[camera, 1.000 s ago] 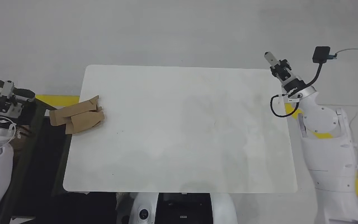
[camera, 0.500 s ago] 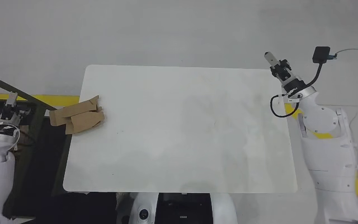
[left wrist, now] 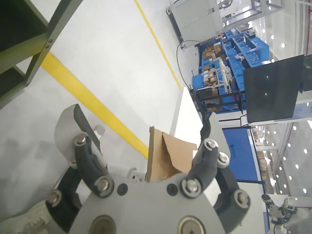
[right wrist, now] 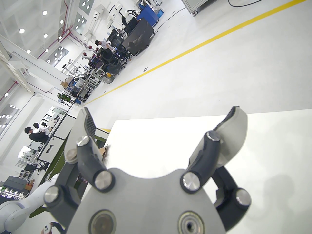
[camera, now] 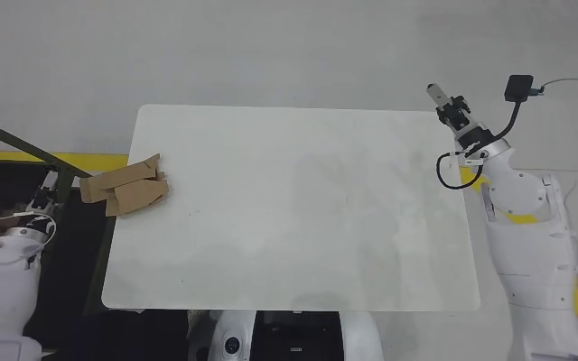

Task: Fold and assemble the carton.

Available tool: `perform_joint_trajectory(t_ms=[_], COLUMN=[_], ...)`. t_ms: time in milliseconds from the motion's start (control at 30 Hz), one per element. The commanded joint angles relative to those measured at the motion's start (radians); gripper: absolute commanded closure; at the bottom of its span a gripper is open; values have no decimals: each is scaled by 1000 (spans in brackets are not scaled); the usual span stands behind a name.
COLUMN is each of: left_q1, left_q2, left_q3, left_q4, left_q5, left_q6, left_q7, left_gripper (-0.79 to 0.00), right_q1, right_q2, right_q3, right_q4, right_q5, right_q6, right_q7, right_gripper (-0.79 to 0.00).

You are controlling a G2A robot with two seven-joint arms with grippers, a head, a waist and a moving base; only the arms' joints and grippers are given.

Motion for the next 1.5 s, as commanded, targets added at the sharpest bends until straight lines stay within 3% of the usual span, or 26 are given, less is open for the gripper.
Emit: perform_joint_trajectory(t_ms=[0, 367, 400, 433, 467, 533, 600, 733, 1000, 1233, 1467], left_q1=[-5, -43, -45, -48, -52, -58, -61, -66, -83, -46, -68], left_q2=[-2, -14, -14, -15, -16, -19, -22, -22, -6, 20, 31], left_q3=[8, 23, 24, 25, 25, 24, 21, 7, -74, -142, -148], left_q4=[16, 41, 41, 45, 47, 48, 49, 54, 14, -189, -393], left_q5=[18, 16, 17, 18, 16, 0, -21, -65, -276, -394, -362], left_q6=[-17, -83, -88, -91, -88, -86, -87, -93, -35, 64, 74], left_q7=[-35, -258, -273, -281, -291, -318, -352, -414, -670, -770, -779], left_gripper=[-785, -785, -733, -613, -391, -243, 0, 0, 0, 0, 0], right_q1=[0, 0, 0, 0, 0, 0, 0, 0, 0, 0, 0], right_q2=[0, 0, 0, 0, 0, 0, 0, 0, 0, 0, 0], right_q3=[0, 0, 0, 0, 0, 0, 0, 0, 0, 0, 0], right_q4=[0, 0, 0, 0, 0, 0, 0, 0, 0, 0, 0], right_q5=[0, 0, 0, 0, 0, 0, 0, 0, 0, 0, 0], right_q6=[0, 0, 0, 0, 0, 0, 0, 0, 0, 0, 0], right_q7=[0, 0, 0, 0, 0, 0, 0, 0, 0, 0, 0], right_gripper=[-785, -785, -785, -785, -785, -785, -785, -785, -785, -785, -785])
